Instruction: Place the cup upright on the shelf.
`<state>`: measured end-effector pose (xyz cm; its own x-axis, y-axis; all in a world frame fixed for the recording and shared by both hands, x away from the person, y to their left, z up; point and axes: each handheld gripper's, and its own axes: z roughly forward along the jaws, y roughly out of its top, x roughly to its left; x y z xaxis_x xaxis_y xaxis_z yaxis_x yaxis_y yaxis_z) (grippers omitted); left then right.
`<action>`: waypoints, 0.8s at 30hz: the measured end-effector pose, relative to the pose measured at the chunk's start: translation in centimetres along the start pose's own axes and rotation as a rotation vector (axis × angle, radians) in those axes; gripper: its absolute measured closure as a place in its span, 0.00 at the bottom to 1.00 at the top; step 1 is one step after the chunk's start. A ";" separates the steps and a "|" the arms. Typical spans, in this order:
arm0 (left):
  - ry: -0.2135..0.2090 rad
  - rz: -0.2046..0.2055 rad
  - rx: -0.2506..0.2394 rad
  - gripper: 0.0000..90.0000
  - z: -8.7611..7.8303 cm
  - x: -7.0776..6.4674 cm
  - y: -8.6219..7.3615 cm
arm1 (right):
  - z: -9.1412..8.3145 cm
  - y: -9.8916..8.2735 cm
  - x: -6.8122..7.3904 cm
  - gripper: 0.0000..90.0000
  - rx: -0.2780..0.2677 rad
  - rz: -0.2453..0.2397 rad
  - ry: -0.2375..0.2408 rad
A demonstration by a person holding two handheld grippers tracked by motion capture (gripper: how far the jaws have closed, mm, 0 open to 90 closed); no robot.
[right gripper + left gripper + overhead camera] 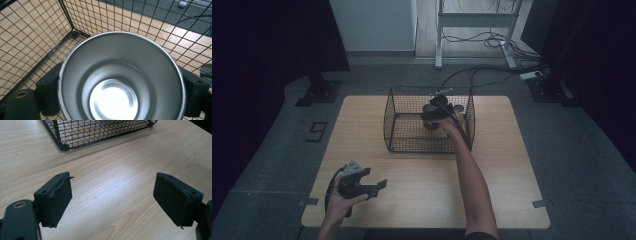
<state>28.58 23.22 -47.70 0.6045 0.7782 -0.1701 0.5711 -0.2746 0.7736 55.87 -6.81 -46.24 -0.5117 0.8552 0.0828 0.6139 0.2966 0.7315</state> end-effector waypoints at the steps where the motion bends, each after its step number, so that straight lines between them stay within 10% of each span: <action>1: 0.000 0.000 0.000 0.17 0.0 0.0 0.0 | 0.1 0.0 0.0 0.15 0.005 0.000 -0.001; 24: 0.003 -0.004 -0.009 0.17 -0.3 0.3 0.0 | 2.2 -0.2 -0.1 0.15 0.112 -0.012 -0.036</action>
<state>28.56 23.61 -47.59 0.6004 0.7811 -0.1717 0.5688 -0.2661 0.7783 57.13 -6.03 -47.92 -0.4989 0.8653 0.0491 0.6721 0.3506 0.6522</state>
